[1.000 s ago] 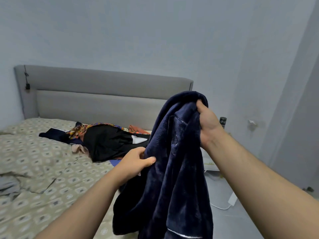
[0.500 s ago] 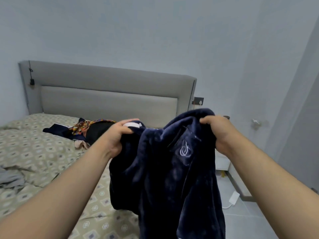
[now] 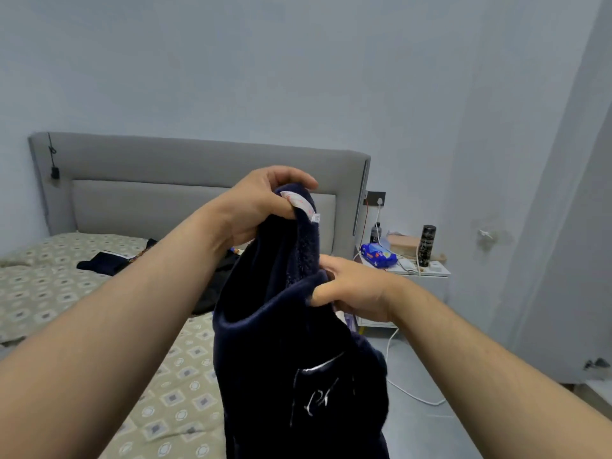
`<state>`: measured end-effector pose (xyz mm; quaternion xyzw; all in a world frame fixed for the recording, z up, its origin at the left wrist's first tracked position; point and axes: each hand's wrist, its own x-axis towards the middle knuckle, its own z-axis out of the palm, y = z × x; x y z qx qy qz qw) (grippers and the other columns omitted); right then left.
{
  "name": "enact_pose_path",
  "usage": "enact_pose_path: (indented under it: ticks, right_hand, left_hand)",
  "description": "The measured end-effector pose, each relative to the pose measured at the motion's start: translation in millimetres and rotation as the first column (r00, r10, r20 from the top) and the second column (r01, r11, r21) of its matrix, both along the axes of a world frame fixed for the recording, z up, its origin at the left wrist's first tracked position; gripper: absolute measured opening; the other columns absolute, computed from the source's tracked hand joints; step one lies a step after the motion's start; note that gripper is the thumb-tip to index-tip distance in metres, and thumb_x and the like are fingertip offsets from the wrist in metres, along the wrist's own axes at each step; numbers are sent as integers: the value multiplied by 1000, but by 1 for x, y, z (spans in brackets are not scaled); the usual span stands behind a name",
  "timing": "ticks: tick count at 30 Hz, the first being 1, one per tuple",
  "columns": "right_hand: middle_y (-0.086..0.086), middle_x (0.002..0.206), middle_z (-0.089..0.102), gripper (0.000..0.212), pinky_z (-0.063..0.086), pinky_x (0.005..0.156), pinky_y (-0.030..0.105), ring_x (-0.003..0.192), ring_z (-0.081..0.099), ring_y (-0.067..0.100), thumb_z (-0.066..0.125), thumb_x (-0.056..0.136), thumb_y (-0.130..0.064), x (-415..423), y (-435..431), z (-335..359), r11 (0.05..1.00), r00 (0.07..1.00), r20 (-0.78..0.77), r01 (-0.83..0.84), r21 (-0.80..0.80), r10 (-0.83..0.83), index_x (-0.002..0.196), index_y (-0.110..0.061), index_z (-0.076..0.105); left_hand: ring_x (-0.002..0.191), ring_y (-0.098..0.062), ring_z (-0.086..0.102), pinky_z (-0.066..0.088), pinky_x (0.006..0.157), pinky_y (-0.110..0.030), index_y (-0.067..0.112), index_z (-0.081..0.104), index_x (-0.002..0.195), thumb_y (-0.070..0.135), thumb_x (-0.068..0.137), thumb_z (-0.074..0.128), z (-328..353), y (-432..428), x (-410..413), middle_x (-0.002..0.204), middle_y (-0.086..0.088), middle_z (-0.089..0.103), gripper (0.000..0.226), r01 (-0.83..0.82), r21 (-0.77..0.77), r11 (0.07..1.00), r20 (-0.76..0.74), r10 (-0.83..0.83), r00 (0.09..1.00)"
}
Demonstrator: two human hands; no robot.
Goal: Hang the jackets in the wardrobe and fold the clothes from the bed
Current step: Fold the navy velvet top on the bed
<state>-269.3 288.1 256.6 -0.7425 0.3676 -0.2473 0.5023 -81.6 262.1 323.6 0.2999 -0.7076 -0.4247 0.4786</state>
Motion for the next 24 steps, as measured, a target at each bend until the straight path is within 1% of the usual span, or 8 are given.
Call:
enact_pose_path:
  ticks: [3,6,8,11,13,17,21,24]
  right_hand:
    - [4,102,71,33,52,90,34,98,67,19,68,73,-10,-8,-2,-1,998,997,-80,11,-69,-16,105,-16,63]
    - [2,88,73,19,55,78,25,87,70,17,71,81,-2,-17,-6,1,969,984,-12,170,-179,-175,95,-15,67]
    - [5,88,76,22,58,79,32,86,73,23,71,81,0,-26,-11,4,920,947,110,321,-226,-303,97,-15,69]
    - [10,93,75,30,59,84,45,90,73,26,76,75,-8,-40,-16,11,819,861,242,503,-276,-447,103,-16,69]
    - [11,94,74,35,59,84,50,90,72,29,77,68,-17,-42,-15,17,765,824,277,563,-311,-494,102,-15,69]
    - [3,77,69,18,56,62,30,67,66,11,76,76,-6,-46,-15,25,640,705,413,704,-308,-577,88,-14,65]
    - [0,90,71,34,55,67,31,80,70,16,79,74,-13,-49,-21,26,593,600,485,782,-190,-636,101,-20,59]
    - [4,102,69,42,58,77,38,90,70,22,79,74,-14,-54,-23,27,609,598,422,783,-127,-682,105,-24,52]
  left_hand:
    - [68,-7,63,51,65,-18,17,70,91,1,59,70,2,-4,4,73,8,70,36,-155,-155,976,108,172,979]
    - [68,-5,63,50,65,-18,15,71,86,1,71,78,-6,-3,7,73,7,71,22,-214,-220,952,190,257,948]
    - [69,-5,63,49,65,-18,14,71,89,6,75,78,-21,-4,12,75,6,70,17,-205,-156,966,227,237,945]
    - [82,-12,65,51,76,-26,10,70,100,24,63,80,-55,-6,24,90,-2,72,41,-68,39,997,283,54,958]
    - [94,-17,68,54,82,-31,7,67,109,13,66,80,-80,-6,29,105,-8,74,45,39,168,985,318,-92,944]
    - [106,-14,68,55,86,-27,15,67,117,-11,69,78,-138,3,26,114,1,74,56,24,239,971,398,-120,910]
    - [100,-14,68,56,83,-28,34,77,96,-6,83,69,-176,7,10,98,8,77,43,-198,161,967,188,167,968]
    - [98,-19,69,55,76,-30,22,73,102,-8,92,53,-156,5,-3,98,1,77,37,-352,260,899,-102,388,916]
